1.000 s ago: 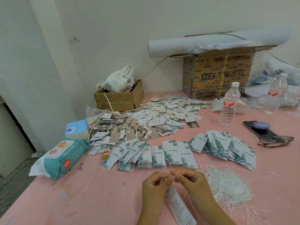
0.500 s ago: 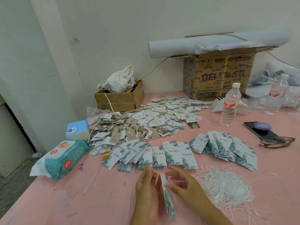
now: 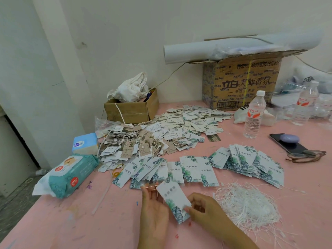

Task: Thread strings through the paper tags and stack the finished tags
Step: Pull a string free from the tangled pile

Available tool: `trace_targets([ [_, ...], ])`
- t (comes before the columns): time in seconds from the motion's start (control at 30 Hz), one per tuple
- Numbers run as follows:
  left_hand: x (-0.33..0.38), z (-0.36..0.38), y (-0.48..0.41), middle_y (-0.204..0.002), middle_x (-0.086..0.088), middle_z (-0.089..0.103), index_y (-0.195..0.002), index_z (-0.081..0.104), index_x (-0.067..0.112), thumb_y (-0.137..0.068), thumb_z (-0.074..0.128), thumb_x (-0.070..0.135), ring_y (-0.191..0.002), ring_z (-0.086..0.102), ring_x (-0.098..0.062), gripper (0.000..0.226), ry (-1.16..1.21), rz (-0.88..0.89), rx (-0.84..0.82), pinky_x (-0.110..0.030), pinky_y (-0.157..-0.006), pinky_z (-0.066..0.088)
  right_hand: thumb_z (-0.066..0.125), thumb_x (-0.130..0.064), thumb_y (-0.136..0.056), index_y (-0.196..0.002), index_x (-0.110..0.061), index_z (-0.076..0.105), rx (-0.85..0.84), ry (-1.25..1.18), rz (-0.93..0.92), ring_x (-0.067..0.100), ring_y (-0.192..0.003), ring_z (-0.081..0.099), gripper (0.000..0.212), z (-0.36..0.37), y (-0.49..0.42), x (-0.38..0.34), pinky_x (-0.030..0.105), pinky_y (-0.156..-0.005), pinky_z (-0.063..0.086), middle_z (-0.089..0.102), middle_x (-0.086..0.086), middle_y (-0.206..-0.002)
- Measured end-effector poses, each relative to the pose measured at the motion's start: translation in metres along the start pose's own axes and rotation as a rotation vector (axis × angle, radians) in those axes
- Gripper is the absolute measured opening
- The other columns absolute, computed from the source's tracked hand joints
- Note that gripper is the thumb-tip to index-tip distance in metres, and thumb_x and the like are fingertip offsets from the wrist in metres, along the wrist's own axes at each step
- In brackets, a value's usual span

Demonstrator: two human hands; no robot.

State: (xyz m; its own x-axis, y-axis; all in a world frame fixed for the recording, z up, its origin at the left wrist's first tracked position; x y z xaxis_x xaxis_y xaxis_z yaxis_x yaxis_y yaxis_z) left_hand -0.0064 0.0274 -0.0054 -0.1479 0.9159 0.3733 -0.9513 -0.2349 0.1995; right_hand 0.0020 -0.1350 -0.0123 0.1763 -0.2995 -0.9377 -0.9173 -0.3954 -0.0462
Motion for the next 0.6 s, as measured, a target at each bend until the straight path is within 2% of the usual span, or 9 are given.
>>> trace_targets([
  [0.1,0.0,-0.004,-0.002,-0.078,0.002,0.068,-0.092,0.064,0.013,-0.08,0.059,0.038,-0.072,0.068,-0.009,0.028,0.04,-0.017,0.036,-0.026,-0.072,0.059,0.063,-0.015,-0.092,-0.091,-0.018,0.067,0.129,-0.162,0.025,0.01,-0.065,0.056,0.006,-0.004,0.0,-0.002,0.02,-0.061,0.041,0.071,0.006,-0.082],
  [0.2,-0.001,-0.005,-0.002,-0.07,0.002,0.06,-0.087,0.059,0.012,-0.082,0.058,0.036,-0.059,0.058,-0.008,0.024,-0.041,-0.017,0.072,-0.019,-0.052,0.053,0.062,-0.009,-0.092,-0.086,-0.011,0.063,0.238,-0.317,0.059,0.01,-0.052,0.048,0.006,-0.008,0.0,-0.006,0.02,-0.048,0.037,0.066,0.019,-0.086],
  [0.27,-0.004,-0.003,0.0,-0.062,0.001,0.057,-0.083,0.056,0.012,-0.087,0.055,0.035,-0.05,0.054,-0.008,0.023,-0.108,-0.037,0.099,-0.018,-0.045,0.048,0.061,-0.005,-0.091,-0.081,-0.007,0.058,0.291,-0.374,0.072,0.012,-0.048,0.045,0.011,-0.01,0.0,-0.008,0.02,-0.044,0.036,0.066,0.017,-0.084],
  [0.33,-0.007,0.001,0.001,-0.064,0.0,0.055,-0.082,0.055,0.011,-0.094,0.052,0.032,-0.052,0.051,-0.009,0.025,-0.169,-0.067,0.135,-0.018,-0.042,0.046,0.06,-0.002,-0.091,-0.08,-0.006,0.054,0.32,-0.408,0.082,0.013,-0.046,0.045,0.013,-0.01,-0.001,-0.01,0.019,-0.043,0.035,0.068,0.008,-0.084],
  [0.47,-0.012,0.005,0.003,-0.073,-0.002,0.054,-0.085,0.056,0.009,-0.099,0.048,0.025,-0.063,0.046,-0.011,0.023,-0.261,-0.096,0.169,-0.019,-0.049,0.04,0.057,0.0,-0.092,-0.079,-0.005,0.05,0.334,-0.437,0.098,0.014,-0.043,0.043,0.015,-0.01,0.001,-0.011,0.018,-0.041,0.032,0.064,0.006,-0.076],
  [0.6,-0.014,0.008,0.005,-0.073,-0.002,0.055,-0.089,0.055,0.012,-0.101,0.045,0.019,-0.063,0.046,-0.014,0.018,-0.251,-0.111,0.17,-0.021,-0.051,0.039,0.053,0.002,-0.093,-0.08,-0.006,0.05,0.367,-0.57,0.124,0.012,-0.04,0.039,0.015,-0.015,0.0,-0.01,0.018,-0.039,0.029,0.047,0.006,-0.058],
])
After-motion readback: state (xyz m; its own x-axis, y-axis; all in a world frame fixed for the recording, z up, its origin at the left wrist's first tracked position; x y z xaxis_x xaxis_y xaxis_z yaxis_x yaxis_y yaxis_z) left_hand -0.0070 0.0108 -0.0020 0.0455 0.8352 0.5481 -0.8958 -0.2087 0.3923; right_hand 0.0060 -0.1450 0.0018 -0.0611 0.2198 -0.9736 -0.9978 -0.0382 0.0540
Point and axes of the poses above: each hand's wrist, its own y-axis away from the middle knuckle, its own z-axis out of the palm, x = y × z, the point moved 1 cm from there along -y, towards the middle knuckle
